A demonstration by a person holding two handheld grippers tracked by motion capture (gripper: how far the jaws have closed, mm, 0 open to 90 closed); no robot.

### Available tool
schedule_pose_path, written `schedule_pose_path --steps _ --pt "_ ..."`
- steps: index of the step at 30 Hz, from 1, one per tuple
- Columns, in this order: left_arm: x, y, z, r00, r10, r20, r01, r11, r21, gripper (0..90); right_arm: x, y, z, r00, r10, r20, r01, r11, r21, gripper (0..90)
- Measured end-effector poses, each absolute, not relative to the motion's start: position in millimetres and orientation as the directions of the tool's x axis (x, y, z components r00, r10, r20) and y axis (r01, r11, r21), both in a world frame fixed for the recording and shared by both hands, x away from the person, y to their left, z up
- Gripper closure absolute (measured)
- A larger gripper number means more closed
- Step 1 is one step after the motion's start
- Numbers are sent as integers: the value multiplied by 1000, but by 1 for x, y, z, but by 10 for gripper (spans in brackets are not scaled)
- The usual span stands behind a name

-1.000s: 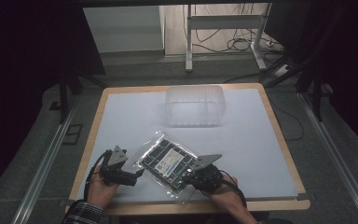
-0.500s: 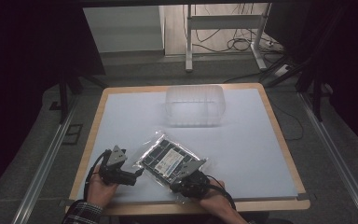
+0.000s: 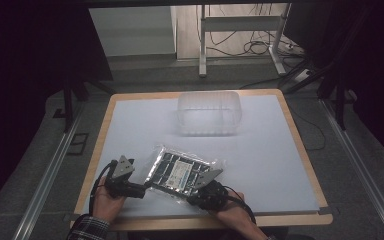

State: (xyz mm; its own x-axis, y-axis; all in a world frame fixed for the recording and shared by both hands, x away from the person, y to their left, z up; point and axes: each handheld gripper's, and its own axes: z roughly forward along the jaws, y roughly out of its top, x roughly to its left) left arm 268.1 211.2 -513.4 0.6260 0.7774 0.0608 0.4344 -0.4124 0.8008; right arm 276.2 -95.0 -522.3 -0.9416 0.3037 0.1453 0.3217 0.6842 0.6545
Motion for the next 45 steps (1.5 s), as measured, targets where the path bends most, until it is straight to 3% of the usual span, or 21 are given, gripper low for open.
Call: schedule_pose_path --steps 38,45 --pt "268 212 -512 622 781 58 432 -404 806 16 321 -147 -519 -847 524 91 441 597 671 890" --pt "268 212 -512 623 780 59 432 -406 805 17 320 -147 -518 -850 522 67 425 606 672 891"
